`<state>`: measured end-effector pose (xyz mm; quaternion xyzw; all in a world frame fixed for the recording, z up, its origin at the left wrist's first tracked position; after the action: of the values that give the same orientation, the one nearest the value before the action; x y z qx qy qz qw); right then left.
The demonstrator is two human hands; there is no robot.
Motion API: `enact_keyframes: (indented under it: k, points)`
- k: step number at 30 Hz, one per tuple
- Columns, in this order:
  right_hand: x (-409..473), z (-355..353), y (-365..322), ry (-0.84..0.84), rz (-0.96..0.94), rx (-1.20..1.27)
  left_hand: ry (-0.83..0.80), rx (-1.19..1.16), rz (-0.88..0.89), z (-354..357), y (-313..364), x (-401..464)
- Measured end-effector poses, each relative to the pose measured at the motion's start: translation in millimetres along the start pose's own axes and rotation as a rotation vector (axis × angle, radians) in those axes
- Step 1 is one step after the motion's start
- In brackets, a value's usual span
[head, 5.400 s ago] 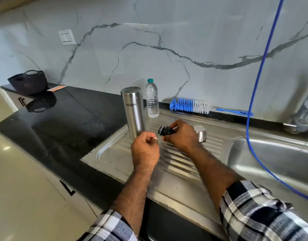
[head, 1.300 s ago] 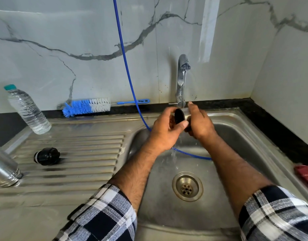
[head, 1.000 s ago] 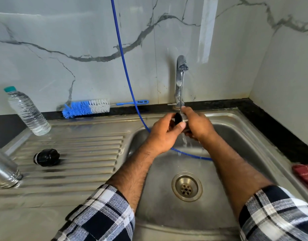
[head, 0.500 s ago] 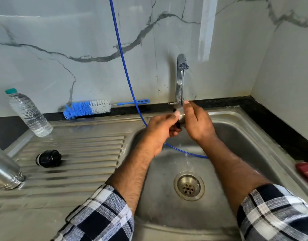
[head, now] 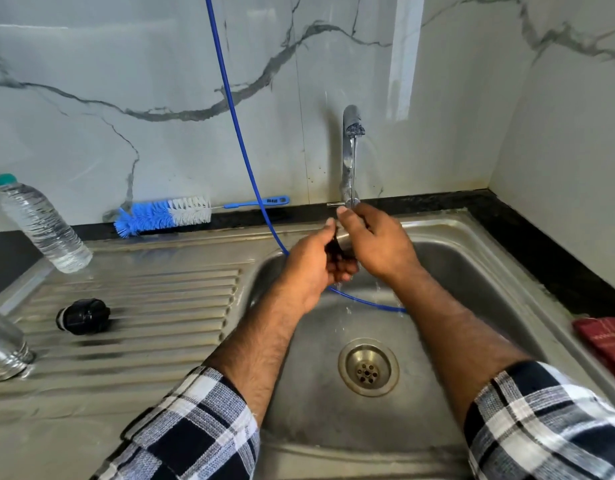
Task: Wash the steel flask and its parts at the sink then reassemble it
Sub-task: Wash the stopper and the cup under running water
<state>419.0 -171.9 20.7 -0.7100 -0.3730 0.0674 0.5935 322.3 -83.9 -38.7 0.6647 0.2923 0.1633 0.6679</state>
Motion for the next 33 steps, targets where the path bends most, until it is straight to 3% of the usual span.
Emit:
enact_keyframes:
  k: [3, 6, 8, 11, 13, 14, 16, 19, 22, 26, 28, 30, 33]
  points:
    - [-7, 4, -22, -0.053, -0.249, -0.022, -0.126, -0.192, -0.178, 1, -5, -5]
    - [-8, 3, -26, -0.029, -0.351, 0.011, -0.128, -0.16, -0.033, -6, 10, -3]
    - [0, -4, -9, 0.057, -0.201, 0.127, -0.051, 0.014, 0.208, -13, 23, 1]
    - [1, -1, 36, 0.017, 0.304, 0.289, 0.085, 0.546, 0.567, -13, 34, -1]
    - [-13, 8, 53, -0.106, 0.571, 0.391, 0.127, 0.72, 0.65, -12, 36, -3]
    - [-16, 11, 55, -0.135, 0.613, 0.43, 0.129, 0.718, 0.642, -12, 36, -4]
    - [-10, 7, 50, -0.074, 0.534, 0.419, 0.078, 0.553, 0.541, -11, 34, -2]
    - [5, -8, 21, 0.077, 0.124, 0.15, -0.01, 0.169, 0.339, -12, 23, 1]
    - [0, -13, -4, 0.123, -0.177, 0.044, -0.066, 0.039, 0.268, -13, 21, -3]
    - [-9, -15, -29, 0.14, -0.401, -0.031, -0.183, -0.072, 0.267, -4, 27, -9]
    - [-9, -12, -26, 0.092, -0.403, 0.001, -0.167, -0.069, 0.297, -5, 29, -10]
    - [-4, -7, -17, 0.038, -0.306, 0.095, -0.098, 0.078, 0.397, -10, 34, -10]
    - [1, 5, 10, -0.038, 0.144, 0.335, 0.056, 0.421, 0.558, -19, 43, -12]
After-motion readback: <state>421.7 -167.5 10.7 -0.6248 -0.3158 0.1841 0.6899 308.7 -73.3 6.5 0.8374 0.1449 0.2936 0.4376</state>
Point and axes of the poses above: each hand's wrist, its own x-axis towards the middle knuckle, its own z-axis out of the palm, y = z × x, the point moved 10 cm from there along x, towards the middle knuckle, and after that the axes turned 15 degrees about x, right-handed, at the moved point
